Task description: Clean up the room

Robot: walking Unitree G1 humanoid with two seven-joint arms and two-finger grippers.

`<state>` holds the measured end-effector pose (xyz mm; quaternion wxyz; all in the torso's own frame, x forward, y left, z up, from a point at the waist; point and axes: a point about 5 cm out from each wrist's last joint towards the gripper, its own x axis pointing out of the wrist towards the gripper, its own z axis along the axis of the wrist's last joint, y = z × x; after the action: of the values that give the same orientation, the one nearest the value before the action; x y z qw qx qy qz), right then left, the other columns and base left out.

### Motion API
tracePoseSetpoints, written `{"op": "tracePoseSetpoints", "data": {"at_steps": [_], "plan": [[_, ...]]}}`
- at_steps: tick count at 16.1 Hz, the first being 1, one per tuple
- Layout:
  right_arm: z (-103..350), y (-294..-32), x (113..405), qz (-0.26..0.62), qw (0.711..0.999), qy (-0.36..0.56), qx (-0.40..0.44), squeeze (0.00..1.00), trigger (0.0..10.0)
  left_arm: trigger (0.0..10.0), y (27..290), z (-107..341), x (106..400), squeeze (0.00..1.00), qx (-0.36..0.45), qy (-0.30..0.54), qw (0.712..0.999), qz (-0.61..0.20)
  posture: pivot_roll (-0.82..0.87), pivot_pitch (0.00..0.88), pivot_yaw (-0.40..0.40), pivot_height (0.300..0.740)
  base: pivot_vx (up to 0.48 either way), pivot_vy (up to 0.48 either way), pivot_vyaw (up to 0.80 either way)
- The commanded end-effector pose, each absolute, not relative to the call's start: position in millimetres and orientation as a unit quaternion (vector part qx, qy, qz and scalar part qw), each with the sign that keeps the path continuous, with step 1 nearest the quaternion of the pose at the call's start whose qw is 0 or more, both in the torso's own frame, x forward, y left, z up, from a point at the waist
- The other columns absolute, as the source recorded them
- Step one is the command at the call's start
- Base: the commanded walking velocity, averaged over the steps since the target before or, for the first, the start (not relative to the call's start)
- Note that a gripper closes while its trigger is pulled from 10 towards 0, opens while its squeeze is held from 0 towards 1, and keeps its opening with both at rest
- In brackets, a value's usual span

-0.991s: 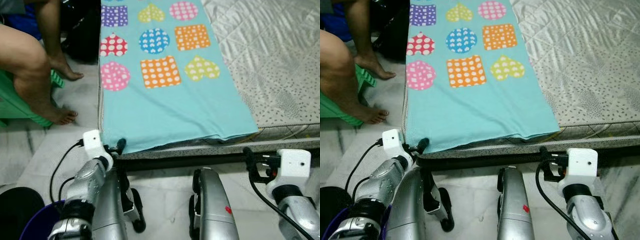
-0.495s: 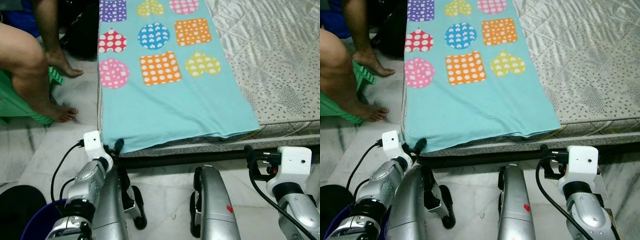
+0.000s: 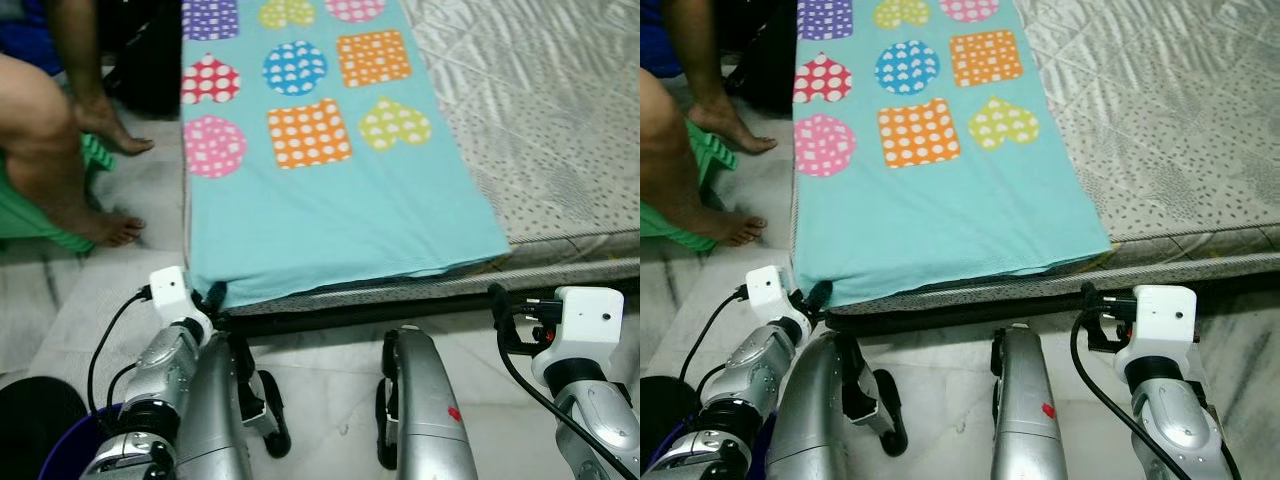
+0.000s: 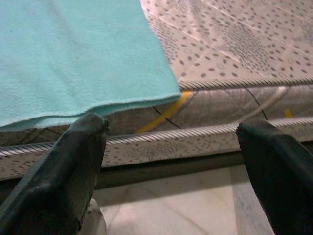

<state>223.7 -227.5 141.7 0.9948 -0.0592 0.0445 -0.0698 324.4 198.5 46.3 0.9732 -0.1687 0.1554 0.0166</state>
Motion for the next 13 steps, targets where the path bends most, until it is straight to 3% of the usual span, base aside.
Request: {"op": "tracePoseSetpoints", "data": {"at_steps": [1, 9, 10, 11, 12, 13], "plan": [[135, -232, 220, -0.081, 0.993, 0.061, -0.059, 0.00, 10.0, 0.0, 223, 37, 315, 0.00, -0.165, 0.173, 0.969, 0.068, -0.18, 0.420, 0.065, 0.587, 0.000, 0.000, 0.00], [133, -234, 224, -0.080, 0.993, 0.061, -0.059, 0.00, 10.0, 0.0, 242, 40, 316, 0.00, -0.147, 0.174, 0.969, 0.093, -0.17, 0.414, 0.064, 0.587, 0.000, 0.000, 0.00], [133, -233, 225, -0.080, 0.993, 0.060, -0.058, 0.00, 10.0, 1.6, 240, 39, 315, 0.00, -0.142, 0.177, 0.970, 0.087, -0.17, 0.409, 0.065, 0.587, 0.000, 0.000, 0.00], [133, -232, 225, -0.079, 0.993, 0.060, -0.058, 0.00, 10.0, 5.3, 238, 38, 316, 0.00, -0.137, 0.179, 0.971, 0.082, -0.17, 0.409, 0.065, 0.587, 0.000, 0.000, 0.00], [132, -232, 226, -0.079, 0.993, 0.060, -0.058, 0.00, 10.0, 10.0, 236, 38, 316, 0.00, -0.130, 0.180, 0.972, 0.078, -0.17, 0.406, 0.066, 0.587, 0.000, 0.000, 0.00], [132, -232, 226, -0.078, 0.994, 0.060, -0.056, 0.00, 10.0, 10.0, 230, 36, 316, 0.00, -0.119, 0.181, 0.974, 0.064, -0.17, 0.400, 0.068, 0.587, 0.000, 0.000, 0.00]]}}
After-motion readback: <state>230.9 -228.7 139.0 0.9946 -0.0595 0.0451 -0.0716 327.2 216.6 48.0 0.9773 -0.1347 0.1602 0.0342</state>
